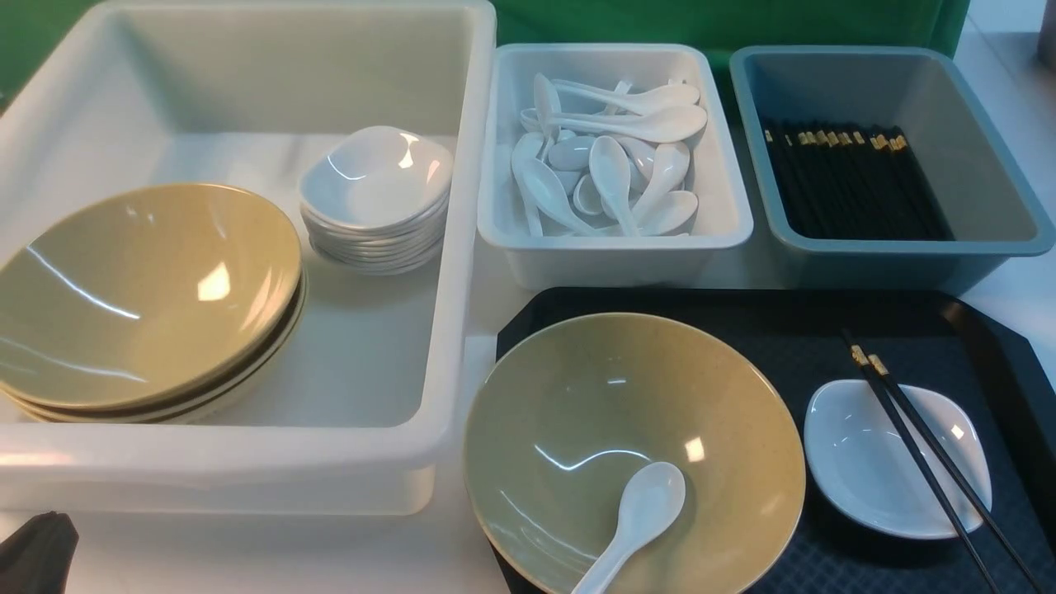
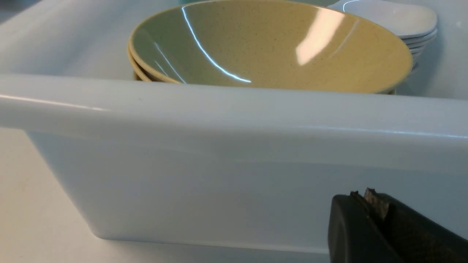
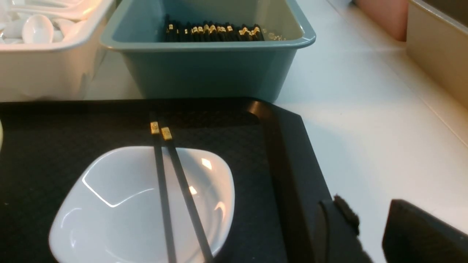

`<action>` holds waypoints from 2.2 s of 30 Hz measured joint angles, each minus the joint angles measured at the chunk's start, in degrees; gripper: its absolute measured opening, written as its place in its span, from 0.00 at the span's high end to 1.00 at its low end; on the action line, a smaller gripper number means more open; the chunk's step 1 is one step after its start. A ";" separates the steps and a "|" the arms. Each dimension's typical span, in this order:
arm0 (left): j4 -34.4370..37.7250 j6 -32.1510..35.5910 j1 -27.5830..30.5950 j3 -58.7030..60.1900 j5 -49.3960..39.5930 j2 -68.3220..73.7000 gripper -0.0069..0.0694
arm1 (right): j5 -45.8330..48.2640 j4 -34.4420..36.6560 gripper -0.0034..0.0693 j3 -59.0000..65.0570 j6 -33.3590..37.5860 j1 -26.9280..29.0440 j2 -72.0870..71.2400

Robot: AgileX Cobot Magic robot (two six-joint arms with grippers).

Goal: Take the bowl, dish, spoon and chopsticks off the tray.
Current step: Use the right arm to grab the chopsticks

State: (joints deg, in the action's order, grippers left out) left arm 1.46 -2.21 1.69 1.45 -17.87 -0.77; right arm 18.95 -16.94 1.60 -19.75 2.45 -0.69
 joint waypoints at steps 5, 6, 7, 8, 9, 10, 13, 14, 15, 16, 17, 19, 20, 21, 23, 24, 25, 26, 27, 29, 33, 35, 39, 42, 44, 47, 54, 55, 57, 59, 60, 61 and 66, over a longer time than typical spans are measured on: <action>0.00 0.00 0.00 0.00 0.00 0.00 0.92 | 0.00 0.00 0.63 0.00 0.00 0.00 0.00; 0.00 0.00 0.00 0.00 0.00 0.00 0.92 | 0.00 0.00 0.63 0.00 0.00 0.00 0.00; 0.00 0.00 0.00 0.00 0.00 0.00 0.92 | 0.00 0.00 0.63 0.00 0.00 0.00 0.00; 0.00 0.00 0.00 0.00 0.00 0.00 0.92 | 0.00 0.00 0.63 0.00 0.00 0.00 0.00; 0.00 0.00 0.00 0.00 0.00 0.00 0.92 | 0.00 0.00 0.63 0.00 0.00 0.00 0.00; 0.00 0.00 0.00 0.00 0.00 0.00 0.92 | 0.00 0.00 0.63 0.00 0.00 0.00 0.00; 0.00 0.00 0.00 0.00 0.00 0.00 0.92 | 0.00 0.00 0.63 0.00 0.00 0.00 0.00; 0.00 0.00 0.00 0.00 0.00 0.00 0.92 | 0.00 0.00 0.63 0.00 0.00 0.00 0.00; 0.00 0.00 0.00 0.00 0.00 0.00 0.92 | 0.00 0.00 0.63 0.00 0.00 0.00 0.00; 0.00 0.00 0.00 0.00 0.00 0.00 0.92 | 0.00 -0.06 0.63 0.00 0.24 0.00 0.00; 0.00 0.00 0.00 0.00 0.00 0.00 0.92 | 0.00 -0.82 0.63 0.00 1.33 0.00 0.00; 0.00 0.00 0.00 0.00 0.00 0.00 0.92 | 0.00 -1.84 0.63 0.00 2.65 0.00 0.00; 0.00 0.00 0.00 0.00 0.00 0.00 0.92 | 0.00 -2.13 0.63 0.00 3.05 0.00 0.00; 0.00 0.00 0.00 0.00 0.00 0.00 0.92 | 0.11 -2.39 0.63 0.00 3.30 0.00 0.00; 0.00 0.00 0.00 0.00 0.00 0.00 0.92 | 0.20 -2.56 0.63 0.00 3.79 0.00 0.00; 0.00 0.00 0.00 0.00 0.00 0.00 0.92 | 0.20 -2.56 0.63 0.00 3.85 0.00 0.00; 0.00 0.00 0.00 0.00 0.00 0.00 0.92 | 0.20 -2.62 0.63 0.00 4.13 0.00 0.00; 0.00 0.00 0.00 0.00 -0.05 0.00 0.92 | 0.20 -2.62 0.63 0.00 4.19 0.00 0.00; 0.00 0.00 0.00 0.00 -0.04 0.00 0.92 | 0.20 -2.62 0.63 0.00 4.19 0.00 0.00; 0.00 0.00 0.00 0.00 -0.04 0.00 0.92 | 0.20 -2.62 0.63 0.00 4.25 0.00 0.00; 0.00 0.00 0.00 0.00 -0.04 0.00 0.92 | 0.20 -2.62 0.63 0.00 4.31 0.00 0.00; 0.00 0.00 0.00 0.00 -0.04 0.00 0.92 | 0.20 -2.62 0.63 0.00 4.31 0.00 0.00; 0.00 0.00 0.00 0.00 -0.04 0.00 0.92 | 0.20 -2.64 0.63 0.00 4.31 0.00 0.00; 0.00 0.00 0.00 0.00 -0.04 0.00 0.92 | 0.20 -2.74 0.63 0.00 4.31 0.00 0.00; 0.00 0.00 0.00 0.00 -0.04 0.00 0.92 | 0.20 -2.74 0.63 0.00 4.31 0.00 0.00; 0.00 0.00 0.00 0.00 -0.04 0.00 0.92 | 0.20 -2.74 0.63 0.00 4.36 0.00 0.00; 0.00 0.06 0.00 0.00 -0.04 0.00 0.92 | 0.20 -2.74 0.63 0.00 4.36 0.00 0.00; 0.00 0.06 0.00 0.00 -0.04 0.00 0.92 | 0.20 -2.74 0.63 0.00 4.36 0.00 0.00; -0.44 0.06 0.00 0.00 -0.04 0.00 0.92 | 0.20 -2.74 0.63 0.00 4.36 0.00 0.00; -2.32 0.06 0.00 0.00 -0.04 0.00 0.92 | 0.20 -2.74 0.63 0.00 4.23 0.00 0.00; -4.06 0.06 0.00 0.00 -0.04 0.00 0.92 | 0.20 -2.74 0.63 0.00 4.16 0.00 0.00; -4.27 0.06 0.00 0.00 -0.04 0.00 0.92 | 0.20 -2.74 0.63 0.00 4.10 0.00 0.00; -8.30 0.06 0.00 0.00 -0.04 0.00 0.92 | 0.20 -2.79 0.63 0.00 1.23 0.00 0.00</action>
State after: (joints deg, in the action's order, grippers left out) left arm -6.83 -2.16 1.69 1.45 -17.91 -0.77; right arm 19.14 -19.73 1.60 -18.52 2.45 -0.69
